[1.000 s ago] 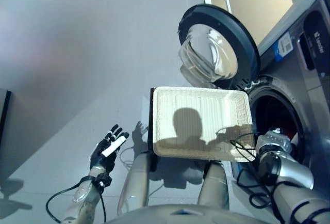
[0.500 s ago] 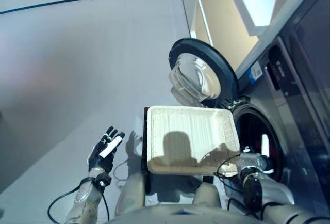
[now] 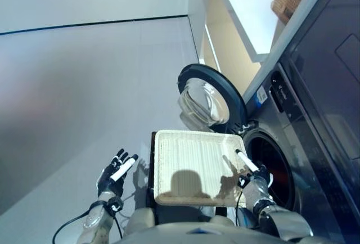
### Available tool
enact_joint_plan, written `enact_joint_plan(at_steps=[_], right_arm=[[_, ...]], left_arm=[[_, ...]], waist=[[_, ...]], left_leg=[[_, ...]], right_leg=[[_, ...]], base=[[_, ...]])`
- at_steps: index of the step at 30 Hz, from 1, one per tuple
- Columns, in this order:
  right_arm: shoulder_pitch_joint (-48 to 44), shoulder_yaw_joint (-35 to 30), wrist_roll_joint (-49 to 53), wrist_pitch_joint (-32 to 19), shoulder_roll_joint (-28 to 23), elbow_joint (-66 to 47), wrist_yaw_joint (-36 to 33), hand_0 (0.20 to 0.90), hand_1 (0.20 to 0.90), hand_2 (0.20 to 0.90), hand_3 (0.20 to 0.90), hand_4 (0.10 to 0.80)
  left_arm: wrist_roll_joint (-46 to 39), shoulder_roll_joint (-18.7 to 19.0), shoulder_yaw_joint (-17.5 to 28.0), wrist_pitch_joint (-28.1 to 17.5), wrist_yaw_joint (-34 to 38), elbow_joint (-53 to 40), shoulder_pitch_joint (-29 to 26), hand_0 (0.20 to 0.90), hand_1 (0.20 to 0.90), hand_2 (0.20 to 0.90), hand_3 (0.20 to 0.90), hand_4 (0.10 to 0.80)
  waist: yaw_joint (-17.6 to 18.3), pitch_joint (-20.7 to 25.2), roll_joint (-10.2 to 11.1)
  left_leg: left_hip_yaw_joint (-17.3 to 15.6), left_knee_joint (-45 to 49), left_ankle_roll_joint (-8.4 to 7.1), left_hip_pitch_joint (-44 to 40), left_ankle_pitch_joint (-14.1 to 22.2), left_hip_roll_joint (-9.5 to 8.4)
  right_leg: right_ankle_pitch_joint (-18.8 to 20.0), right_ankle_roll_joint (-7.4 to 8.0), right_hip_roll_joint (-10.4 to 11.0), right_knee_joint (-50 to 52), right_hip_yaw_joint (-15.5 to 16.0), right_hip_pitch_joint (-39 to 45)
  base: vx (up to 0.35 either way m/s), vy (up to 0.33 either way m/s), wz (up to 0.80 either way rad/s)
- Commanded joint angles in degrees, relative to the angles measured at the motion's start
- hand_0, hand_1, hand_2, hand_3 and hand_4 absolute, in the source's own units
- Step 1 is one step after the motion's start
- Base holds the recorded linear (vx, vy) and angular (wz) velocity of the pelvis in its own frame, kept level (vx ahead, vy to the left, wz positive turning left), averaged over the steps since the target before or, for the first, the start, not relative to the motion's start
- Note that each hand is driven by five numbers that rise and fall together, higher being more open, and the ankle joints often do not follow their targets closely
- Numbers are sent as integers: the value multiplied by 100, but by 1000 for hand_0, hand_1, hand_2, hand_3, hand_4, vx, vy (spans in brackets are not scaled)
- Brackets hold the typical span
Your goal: Pick up the clothes and place them into the washing machine
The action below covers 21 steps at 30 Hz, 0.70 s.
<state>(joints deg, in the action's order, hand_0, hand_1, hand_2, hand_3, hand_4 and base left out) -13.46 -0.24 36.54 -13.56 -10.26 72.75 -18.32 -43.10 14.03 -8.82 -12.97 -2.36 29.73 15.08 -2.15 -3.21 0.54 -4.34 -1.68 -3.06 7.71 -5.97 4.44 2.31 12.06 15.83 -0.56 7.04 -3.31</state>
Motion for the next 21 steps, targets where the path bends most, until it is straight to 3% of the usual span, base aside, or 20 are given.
enact_joint_plan(at_steps=[1,9,15,21], right_arm=[[-56,184,-584,-146,-211,-358,115,900,900,900,900,800],[505,890,-2123,-18,-402,-866,177,900,900,900,900,800],[1385,768,-1897,-257,-416,-1713,522,900,900,900,900,800],[1436,504,-1415,-311,-87,-1180,516,900,900,900,900,800]], left_arm=[[284,58,381,-438,-132,-184,-223,900,900,900,900,800],[968,36,410,-499,-36,404,-394,900,900,900,900,800],[1248,-22,404,-529,7,487,-393,900,900,900,900,800],[1184,-160,380,-523,46,587,-473,900,900,900,900,800]], waist=[[-21,167,1],[50,335,67],[197,394,69],[254,453,35]], left_leg=[[169,-99,-390,-81,-2,395],[52,-212,-423,-393,-20,487],[11,-240,-436,-577,-13,556],[-48,-240,-445,-746,43,601]], right_leg=[[241,66,181,100,126,-84],[276,79,52,-54,114,115],[199,74,-12,44,66,208],[142,57,-37,38,34,305]], base=[[50,-25,-1],[37,-20,-8],[40,-12,-7],[40,-1,-9]])
